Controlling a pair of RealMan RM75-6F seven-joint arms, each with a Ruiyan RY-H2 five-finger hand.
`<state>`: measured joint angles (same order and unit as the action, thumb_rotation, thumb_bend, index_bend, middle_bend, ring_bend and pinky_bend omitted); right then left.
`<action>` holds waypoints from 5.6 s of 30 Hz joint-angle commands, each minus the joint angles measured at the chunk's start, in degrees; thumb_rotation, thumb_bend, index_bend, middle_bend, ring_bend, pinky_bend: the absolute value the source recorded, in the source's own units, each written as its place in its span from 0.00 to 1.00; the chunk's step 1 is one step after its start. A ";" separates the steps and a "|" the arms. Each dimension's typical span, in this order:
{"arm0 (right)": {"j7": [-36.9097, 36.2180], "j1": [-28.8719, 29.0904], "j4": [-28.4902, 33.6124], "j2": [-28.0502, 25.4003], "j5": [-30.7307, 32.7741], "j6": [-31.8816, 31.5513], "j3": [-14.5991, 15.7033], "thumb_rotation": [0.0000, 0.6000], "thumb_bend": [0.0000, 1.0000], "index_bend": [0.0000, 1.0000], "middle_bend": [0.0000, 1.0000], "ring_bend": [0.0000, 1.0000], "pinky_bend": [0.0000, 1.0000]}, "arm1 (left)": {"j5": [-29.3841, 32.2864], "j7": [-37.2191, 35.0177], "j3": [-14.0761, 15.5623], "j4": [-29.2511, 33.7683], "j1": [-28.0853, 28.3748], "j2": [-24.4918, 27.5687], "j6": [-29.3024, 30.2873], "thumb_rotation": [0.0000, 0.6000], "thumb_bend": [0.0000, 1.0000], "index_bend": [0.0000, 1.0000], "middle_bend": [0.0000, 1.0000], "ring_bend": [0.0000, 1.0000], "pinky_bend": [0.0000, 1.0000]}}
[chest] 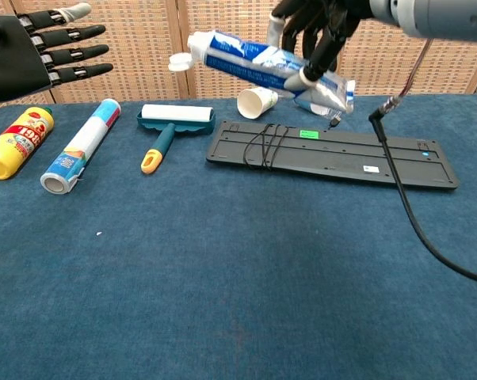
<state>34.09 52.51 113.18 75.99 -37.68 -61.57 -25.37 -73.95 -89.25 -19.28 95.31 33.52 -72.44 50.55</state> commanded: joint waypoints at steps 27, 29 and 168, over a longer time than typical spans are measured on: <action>2.04 9.42 3.32 -0.18 8.80 -5.86 0.29 1.00 0.63 0.69 0.70 0.58 0.63 | -5.25 -12.27 -0.92 -5.42 2.22 -9.92 2.54 0.29 0.00 0.00 0.00 0.00 0.00; 2.35 9.78 3.30 0.20 8.63 -6.29 0.70 1.00 0.63 0.69 0.70 0.58 0.63 | -4.89 -12.15 -1.12 -5.21 2.49 -9.93 2.26 0.29 0.00 0.00 0.00 0.00 0.00; 23.92 17.07 2.37 8.47 13.59 -23.49 2.85 1.00 0.63 0.71 0.73 0.64 0.76 | 22.81 49.00 -13.85 0.45 4.12 -19.08 1.01 0.30 0.00 0.00 0.00 0.00 0.00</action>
<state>58.57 70.30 115.28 85.29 -23.83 -85.32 -22.74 -50.51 -40.00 -33.16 96.65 38.41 -92.70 52.25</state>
